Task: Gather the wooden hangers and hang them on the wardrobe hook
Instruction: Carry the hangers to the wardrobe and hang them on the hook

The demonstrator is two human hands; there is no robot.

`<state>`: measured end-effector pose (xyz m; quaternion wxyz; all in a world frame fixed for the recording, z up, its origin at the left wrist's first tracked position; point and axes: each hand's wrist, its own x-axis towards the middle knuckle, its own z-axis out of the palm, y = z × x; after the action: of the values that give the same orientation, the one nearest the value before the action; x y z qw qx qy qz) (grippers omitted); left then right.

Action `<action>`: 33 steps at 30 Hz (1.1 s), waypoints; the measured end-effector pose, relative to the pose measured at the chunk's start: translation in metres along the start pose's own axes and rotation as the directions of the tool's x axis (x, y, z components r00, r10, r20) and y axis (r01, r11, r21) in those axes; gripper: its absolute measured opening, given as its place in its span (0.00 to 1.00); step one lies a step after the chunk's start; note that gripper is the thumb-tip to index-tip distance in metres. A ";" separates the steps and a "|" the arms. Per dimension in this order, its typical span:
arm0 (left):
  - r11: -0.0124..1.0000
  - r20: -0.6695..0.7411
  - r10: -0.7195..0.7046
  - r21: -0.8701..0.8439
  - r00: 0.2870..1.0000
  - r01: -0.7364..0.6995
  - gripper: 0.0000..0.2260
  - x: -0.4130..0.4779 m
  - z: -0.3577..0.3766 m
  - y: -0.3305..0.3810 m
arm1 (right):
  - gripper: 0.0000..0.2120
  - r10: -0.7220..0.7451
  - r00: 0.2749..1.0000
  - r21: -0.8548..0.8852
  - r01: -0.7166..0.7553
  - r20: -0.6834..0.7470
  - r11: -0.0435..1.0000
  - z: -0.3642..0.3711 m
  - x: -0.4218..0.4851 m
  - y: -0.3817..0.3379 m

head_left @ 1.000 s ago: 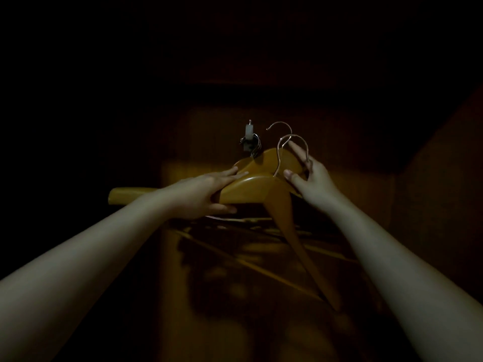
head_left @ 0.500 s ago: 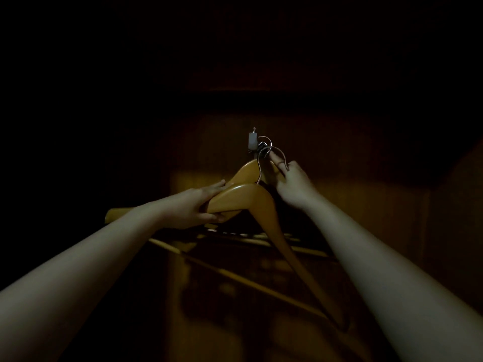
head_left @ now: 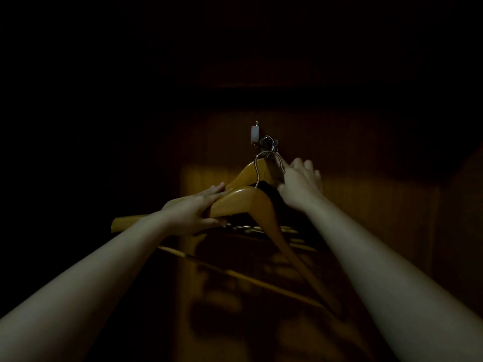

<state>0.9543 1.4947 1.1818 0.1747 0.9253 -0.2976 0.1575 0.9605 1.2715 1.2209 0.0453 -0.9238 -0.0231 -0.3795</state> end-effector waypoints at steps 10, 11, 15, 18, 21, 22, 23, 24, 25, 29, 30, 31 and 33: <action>0.983 -0.135 -0.017 -0.184 0.991 -0.009 0.22 -0.060 0.011 -0.002 | 0.22 -0.037 0.998 0.490 0.009 0.047 0.872 -0.029 -0.108 -0.011; 0.979 -0.127 -0.032 -0.201 0.991 0.005 0.22 -0.071 0.012 -0.003 | 0.25 -0.069 0.990 0.513 -0.004 0.124 0.858 -0.032 -0.125 -0.019; 0.968 -0.082 -0.091 -0.242 0.992 0.069 0.22 -0.121 0.028 -0.005 | 0.36 -0.089 0.961 0.401 -0.024 0.261 0.916 -0.024 -0.184 -0.056; 0.948 0.022 -0.117 -0.294 0.993 0.119 0.17 -0.168 0.042 -0.007 | 0.34 -0.035 0.958 0.381 -0.080 0.284 0.921 -0.006 -0.220 -0.082; 0.892 0.204 -0.118 -0.408 0.972 0.194 0.14 -0.217 0.054 -0.019 | 0.32 -0.076 0.931 0.452 -0.101 0.357 0.887 0.015 -0.256 -0.103; 0.875 0.274 -0.112 -0.429 0.955 0.226 0.12 -0.234 0.058 -0.024 | 0.32 -0.081 0.924 0.473 -0.115 0.374 0.873 0.021 -0.268 -0.108; 0.860 0.340 -0.109 -0.439 0.934 0.260 0.11 -0.252 0.062 -0.029 | 0.31 -0.080 0.920 0.486 -0.129 0.385 0.865 0.026 -0.279 -0.113; 0.851 0.394 -0.104 -0.440 0.913 0.286 0.09 -0.271 0.067 -0.035 | 0.31 -0.073 0.914 0.488 -0.144 0.399 0.861 0.031 -0.289 -0.116; 0.846 0.427 -0.098 -0.440 0.899 0.302 0.07 -0.289 0.073 -0.043 | 0.31 -0.072 0.906 0.484 -0.155 0.417 0.861 0.035 -0.299 -0.120; 0.821 0.449 -0.111 -0.461 0.886 0.336 0.03 -0.348 0.106 -0.065 | 0.30 -0.089 0.861 0.469 -0.183 0.501 0.864 0.055 -0.335 -0.137; 0.811 0.453 -0.117 -0.470 0.884 0.349 0.03 -0.359 0.113 -0.067 | 0.30 -0.082 0.850 0.468 -0.204 0.520 0.860 0.061 -0.344 -0.143; 0.799 0.461 -0.122 -0.480 0.879 0.363 0.04 -0.368 0.118 -0.067 | 0.30 -0.069 0.839 0.466 -0.230 0.540 0.854 0.067 -0.353 -0.149; 0.772 0.463 -0.132 -0.506 0.877 0.384 0.05 -0.384 0.129 -0.068 | 0.30 -0.019 0.809 0.438 -0.298 0.588 0.848 0.081 -0.372 -0.159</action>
<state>0.7226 1.6834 0.8992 0.4055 0.8706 -0.2276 -0.1606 0.7405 1.4347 0.9130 0.3081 -0.9473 -0.0645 -0.0602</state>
